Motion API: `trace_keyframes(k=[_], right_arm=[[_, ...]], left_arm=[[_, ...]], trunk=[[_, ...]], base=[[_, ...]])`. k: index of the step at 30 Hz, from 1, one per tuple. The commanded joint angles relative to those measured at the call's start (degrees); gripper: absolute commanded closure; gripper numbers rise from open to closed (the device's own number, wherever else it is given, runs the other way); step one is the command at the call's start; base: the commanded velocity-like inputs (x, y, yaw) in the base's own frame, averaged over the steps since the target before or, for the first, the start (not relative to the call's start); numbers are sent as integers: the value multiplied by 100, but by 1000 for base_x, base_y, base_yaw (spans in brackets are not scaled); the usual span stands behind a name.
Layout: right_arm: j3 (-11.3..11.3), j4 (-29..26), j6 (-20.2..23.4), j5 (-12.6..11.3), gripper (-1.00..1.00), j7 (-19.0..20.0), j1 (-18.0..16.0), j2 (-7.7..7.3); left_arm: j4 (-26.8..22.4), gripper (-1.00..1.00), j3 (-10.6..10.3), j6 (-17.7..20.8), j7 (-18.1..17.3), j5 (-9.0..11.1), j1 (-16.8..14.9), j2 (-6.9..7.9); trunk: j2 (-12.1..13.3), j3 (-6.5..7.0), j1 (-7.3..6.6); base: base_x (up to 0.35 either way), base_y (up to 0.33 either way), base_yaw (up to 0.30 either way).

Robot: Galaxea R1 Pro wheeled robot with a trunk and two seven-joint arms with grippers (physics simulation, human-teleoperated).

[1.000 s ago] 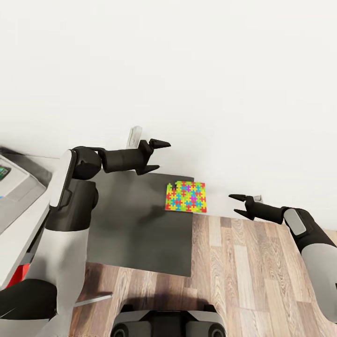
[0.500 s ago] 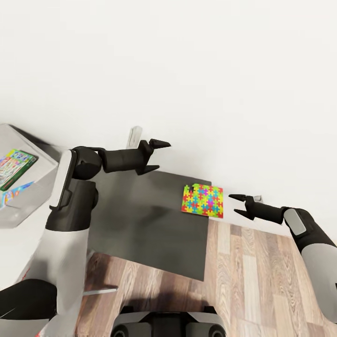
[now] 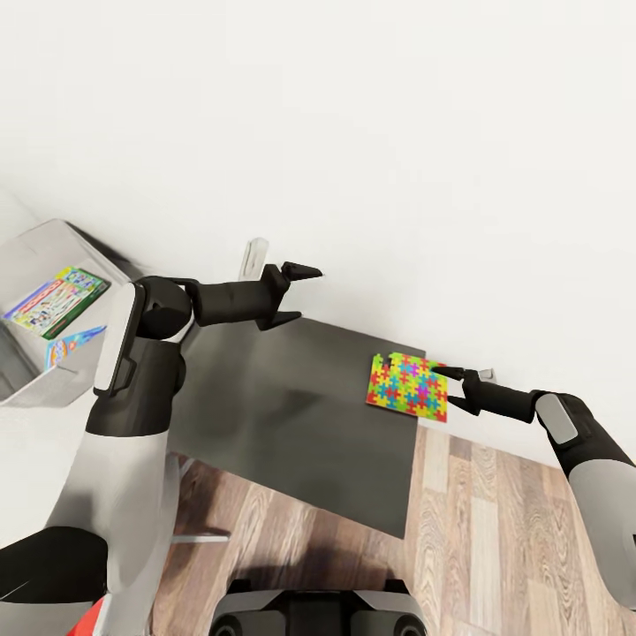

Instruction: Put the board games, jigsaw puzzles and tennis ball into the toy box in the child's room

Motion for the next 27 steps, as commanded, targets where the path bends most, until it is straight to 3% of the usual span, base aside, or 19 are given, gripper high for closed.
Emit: trace_keyframes(k=[1,27], right_arm=[[-20,1,26,35,-100,34,-4,2],[-26,1,26,35,-100,37,-4,-3]], left_arm=[[-2,-100,6,11,60,48,-6,-4],[-2,-100,6,7,67,48,-12,-12]], trunk=[[-9,-7,3],[-9,-3,3]], base=[[0,0,72],[0,0,15]])
